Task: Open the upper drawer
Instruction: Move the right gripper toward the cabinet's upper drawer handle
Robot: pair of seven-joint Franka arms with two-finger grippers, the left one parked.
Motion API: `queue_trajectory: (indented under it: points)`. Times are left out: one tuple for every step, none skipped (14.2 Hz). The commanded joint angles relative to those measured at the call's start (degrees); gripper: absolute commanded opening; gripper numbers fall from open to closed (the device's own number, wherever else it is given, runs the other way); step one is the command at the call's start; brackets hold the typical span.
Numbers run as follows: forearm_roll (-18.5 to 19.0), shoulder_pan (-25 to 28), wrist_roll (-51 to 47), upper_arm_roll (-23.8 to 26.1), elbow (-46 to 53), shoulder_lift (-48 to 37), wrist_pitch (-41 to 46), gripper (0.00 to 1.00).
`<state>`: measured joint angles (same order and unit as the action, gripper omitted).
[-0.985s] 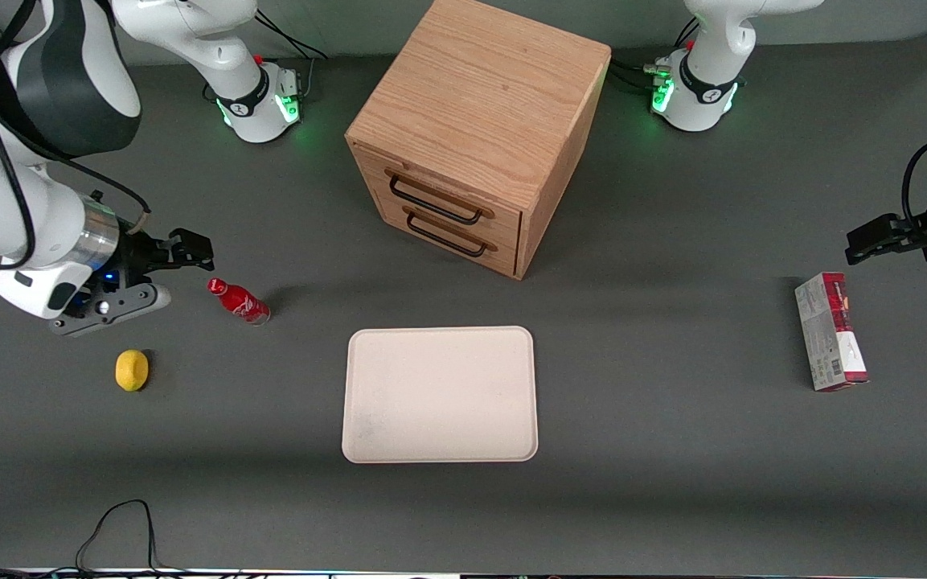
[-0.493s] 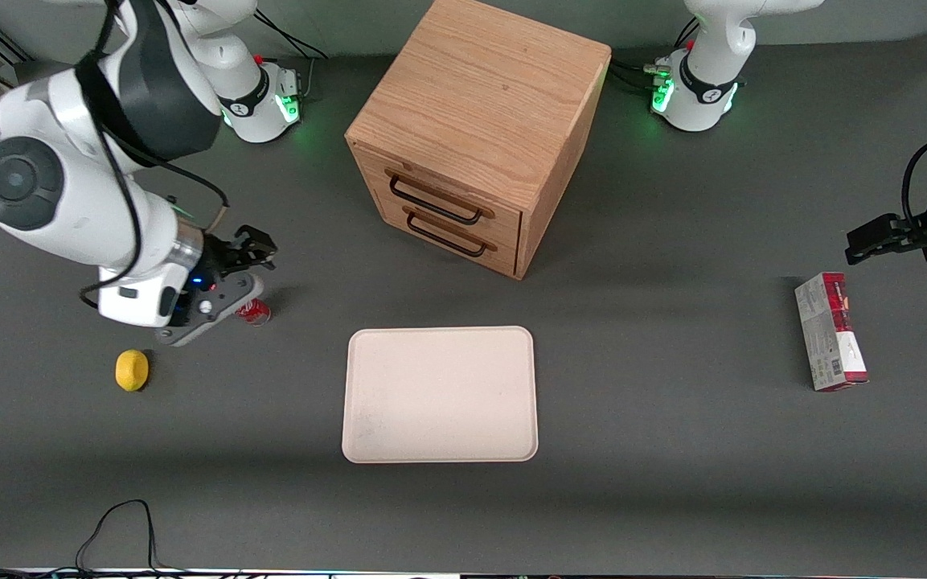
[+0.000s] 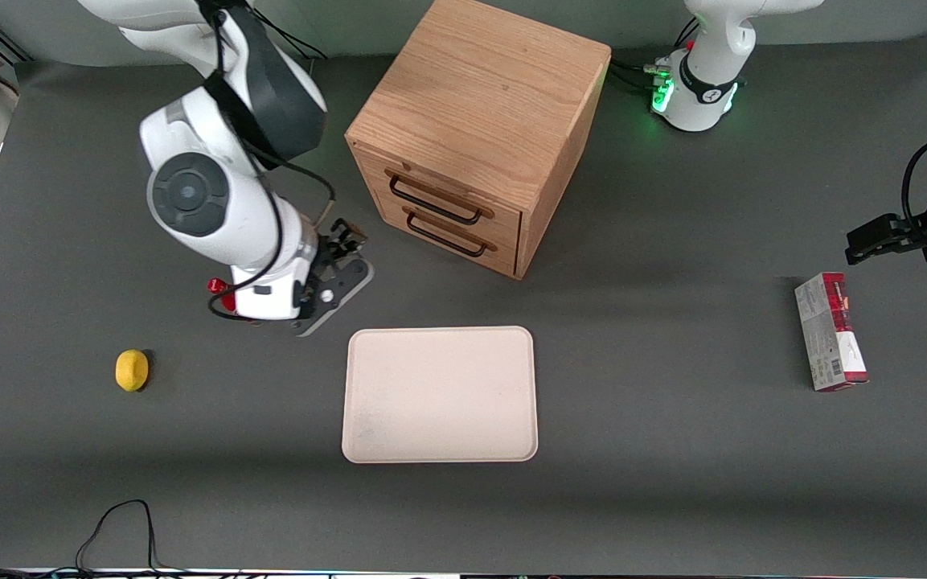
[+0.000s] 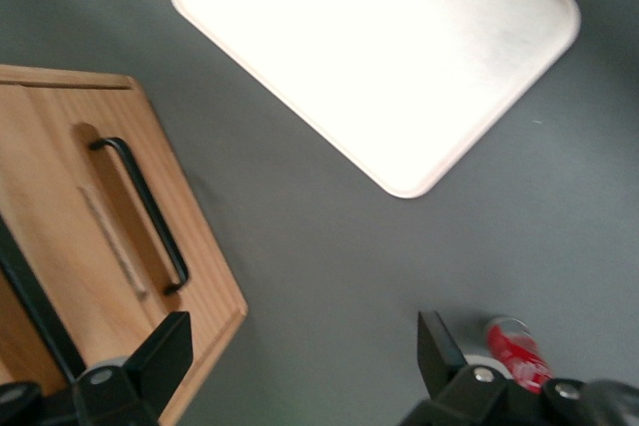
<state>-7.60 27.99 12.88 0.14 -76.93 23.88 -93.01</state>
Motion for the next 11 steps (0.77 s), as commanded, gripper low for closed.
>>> queue_trajectory:
  points:
    - [-2.2,2.6,-1.5,-0.5,2.3,1.9,0.1,1.0]
    - [-3.4,3.2,-1.5,-0.5,2.2,2.3,0.1,1.0]
    - [-5.7,3.6,-1.5,-0.5,2.2,2.6,0.1,1.0]
    - [-7.3,4.4,-1.5,-0.5,2.2,3.4,0.1,1.0]
    - [-7.7,5.2,-1.4,-0.5,2.2,3.6,0.1,1.0]
    - [-7.9,5.4,-1.3,-0.5,2.2,3.6,0.1,1.0]
    - [-7.9,5.6,-1.3,-0.5,2.1,3.8,0.0,1.0]
    - [-7.9,6.4,-1.3,-0.5,2.0,3.9,-0.4,1.0]
    - [-7.9,6.8,-1.2,-0.5,1.8,3.9,-1.0,1.0]
    - [-7.9,7.4,-0.8,-0.5,1.6,3.9,-1.0,1.0]
    - [-7.9,7.8,-0.4,-0.5,1.5,3.9,-1.0,1.0]
